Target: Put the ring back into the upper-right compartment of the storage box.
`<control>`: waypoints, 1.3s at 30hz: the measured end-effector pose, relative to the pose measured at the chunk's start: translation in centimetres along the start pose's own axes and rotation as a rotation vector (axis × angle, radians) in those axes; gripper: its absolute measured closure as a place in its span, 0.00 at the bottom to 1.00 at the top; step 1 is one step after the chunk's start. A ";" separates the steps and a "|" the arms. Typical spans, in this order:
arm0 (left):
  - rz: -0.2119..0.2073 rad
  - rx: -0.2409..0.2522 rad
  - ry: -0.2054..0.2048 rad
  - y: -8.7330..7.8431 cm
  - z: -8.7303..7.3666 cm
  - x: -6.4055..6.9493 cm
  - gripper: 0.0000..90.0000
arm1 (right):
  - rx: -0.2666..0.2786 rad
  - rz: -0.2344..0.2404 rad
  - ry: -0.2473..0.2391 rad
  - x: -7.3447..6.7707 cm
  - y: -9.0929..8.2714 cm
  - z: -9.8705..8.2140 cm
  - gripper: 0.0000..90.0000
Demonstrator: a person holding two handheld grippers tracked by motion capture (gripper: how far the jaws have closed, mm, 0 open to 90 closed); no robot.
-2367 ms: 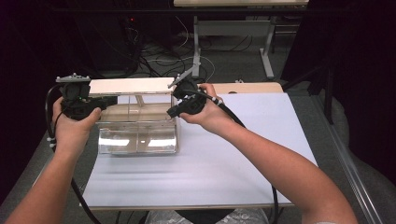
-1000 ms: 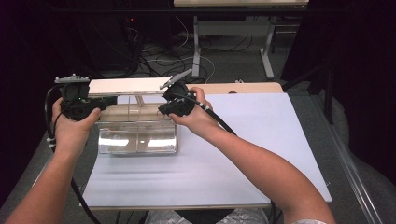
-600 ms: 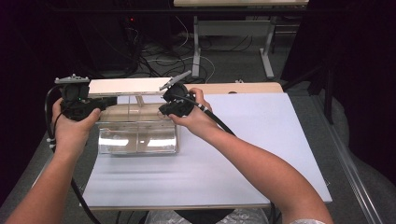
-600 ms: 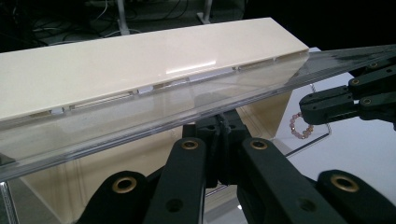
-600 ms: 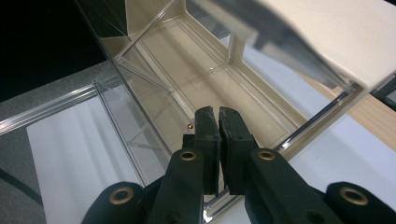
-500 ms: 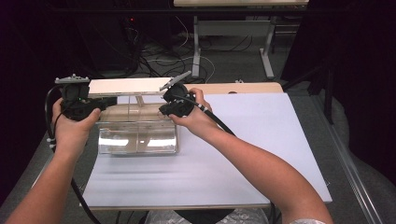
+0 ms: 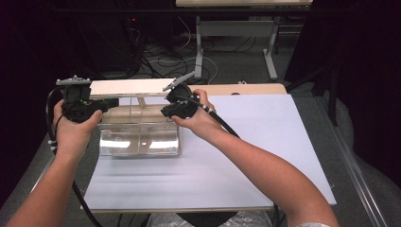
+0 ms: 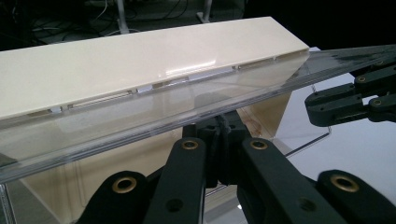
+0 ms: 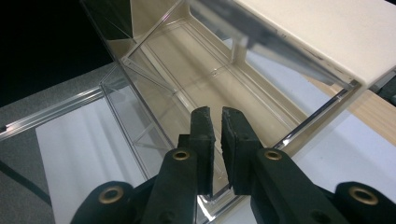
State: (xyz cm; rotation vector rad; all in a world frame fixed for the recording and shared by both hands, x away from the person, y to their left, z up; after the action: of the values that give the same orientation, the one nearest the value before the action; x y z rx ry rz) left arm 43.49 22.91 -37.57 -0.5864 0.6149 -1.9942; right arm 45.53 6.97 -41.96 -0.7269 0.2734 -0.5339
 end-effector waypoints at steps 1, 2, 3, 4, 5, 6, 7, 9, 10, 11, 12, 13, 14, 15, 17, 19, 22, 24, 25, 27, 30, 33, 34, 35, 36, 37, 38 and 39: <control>-0.002 0.000 -0.007 0.0 0.0 0.0 1.00 | 0.001 0.000 -0.001 0.0 -0.1 0.0 0.92; -0.002 0.000 -0.007 0.0 0.0 0.0 1.00 | 0.002 0.005 0.003 0.0 -0.2 -0.1 0.91; -0.002 0.001 -0.007 0.0 0.0 0.0 1.00 | 0.006 0.005 0.001 0.0 -0.2 -0.1 0.91; -0.004 -0.006 -0.006 0.0 -0.1 0.1 1.00 | 0.003 0.002 0.005 0.0 -0.3 -0.2 0.91; -0.004 -0.005 -0.006 0.0 -0.1 0.1 1.00 | 0.005 0.006 0.006 0.0 -0.4 -0.2 0.90; -0.002 0.002 -0.007 0.0 -0.1 0.1 1.00 | 0.005 0.012 0.007 0.0 -0.5 -0.2 0.89; -0.003 0.002 -0.007 0.0 -0.1 0.1 1.00 | 0.006 0.015 0.009 0.0 -0.6 -0.3 0.88; -0.003 -0.001 -0.003 0.0 -0.1 0.1 1.00 | 0.005 0.016 0.012 0.1 -0.8 -0.4 0.86; -0.004 0.000 -0.004 0.0 -0.2 0.1 1.00 | 0.008 0.017 0.004 0.1 -0.9 -0.5 0.85; -0.002 -0.002 0.002 0.0 -0.2 0.1 1.00 | 0.002 0.023 0.013 0.0 -1.1 -0.6 0.84; -0.001 -0.001 0.001 0.0 -0.2 0.1 1.00 | 0.007 0.030 0.014 0.0 -1.1 -0.6 0.83; -0.002 -0.002 0.000 0.0 -0.2 0.2 1.00 | 0.001 0.031 0.016 0.0 -1.3 -0.7 0.82; -0.004 -0.009 0.003 0.0 -0.3 0.2 1.00 | -0.001 0.036 0.022 0.0 -1.4 -0.8 0.82; -0.004 -0.008 0.004 0.0 -0.3 0.2 1.00 | -0.001 0.037 0.021 0.0 -1.5 -0.9 0.81; -0.003 -0.002 0.002 0.0 -0.3 0.3 1.00 | -0.007 0.040 0.023 -0.1 -1.7 -1.1 0.80; -0.005 -0.008 0.006 0.0 -0.4 0.4 1.00 | -0.007 0.043 0.023 -0.1 -2.0 -1.2 0.80; -0.006 -0.004 0.001 0.1 -0.5 0.5 1.00 | -0.010 0.042 0.021 -0.1 -2.3 -1.4 0.80; -0.005 -0.002 -0.002 0.0 -0.5 0.5 1.00 | -0.013 0.041 0.018 0.0 -2.5 -1.5 0.80; -0.007 -0.001 -0.001 0.0 -0.6 0.5 1.00 | -0.010 0.043 0.016 0.0 -2.6 -1.6 0.80; -0.010 -0.009 0.002 -0.1 -0.7 0.5 1.00 | -0.010 0.039 0.013 0.1 -2.8 -1.7 0.80; -0.008 -0.002 -0.001 -0.1 -0.8 0.5 1.00 | -0.011 0.038 0.015 0.2 -3.1 -1.8 0.80; -0.007 -0.002 0.001 -0.2 -0.9 0.4 1.00 | -0.008 0.038 0.017 0.3 -3.4 -1.8 0.80; -0.007 0.000 -0.004 -0.1 -1.0 0.5 1.00 | -0.008 0.038 0.016 0.3 -3.5 -1.8 0.80; -0.009 0.000 -0.004 -0.1 -1.0 0.5 1.00 | -0.009 0.037 0.017 0.3 -3.5 -1.9 0.81; -0.011 -0.002 -0.005 -0.2 -1.1 0.5 1.00 | -0.008 0.039 0.010 0.3 -3.6 -1.9 0.81; -0.009 -0.002 0.001 -0.1 -1.1 0.4 1.00 | -0.008 0.036 0.009 0.3 -3.7 -1.9 0.81; -0.013 -0.002 -0.003 -0.1 -1.2 0.5 1.00 | -0.010 0.040 0.013 0.2 -3.7 -1.9 0.82; -0.013 -0.001 -0.006 -0.1 -1.2 0.5 1.00 | -0.013 0.042 0.012 0.2 -3.8 -2.0 0.85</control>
State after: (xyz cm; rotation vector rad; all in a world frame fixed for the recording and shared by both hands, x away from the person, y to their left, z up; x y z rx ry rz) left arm 42.42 22.75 -38.37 -0.5978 0.6102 -2.0036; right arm 43.51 3.42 -40.78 -0.7288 0.3028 -0.4975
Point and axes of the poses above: each handheld gripper's, and its own axes: y roughly forward along the jaws, z roughly out of its top, x roughly to its right, the point moved 10 cm from there along y, roughly forward along the jaws, and after that the axes turned 6 degrees about -x, right-handed, at the moved point
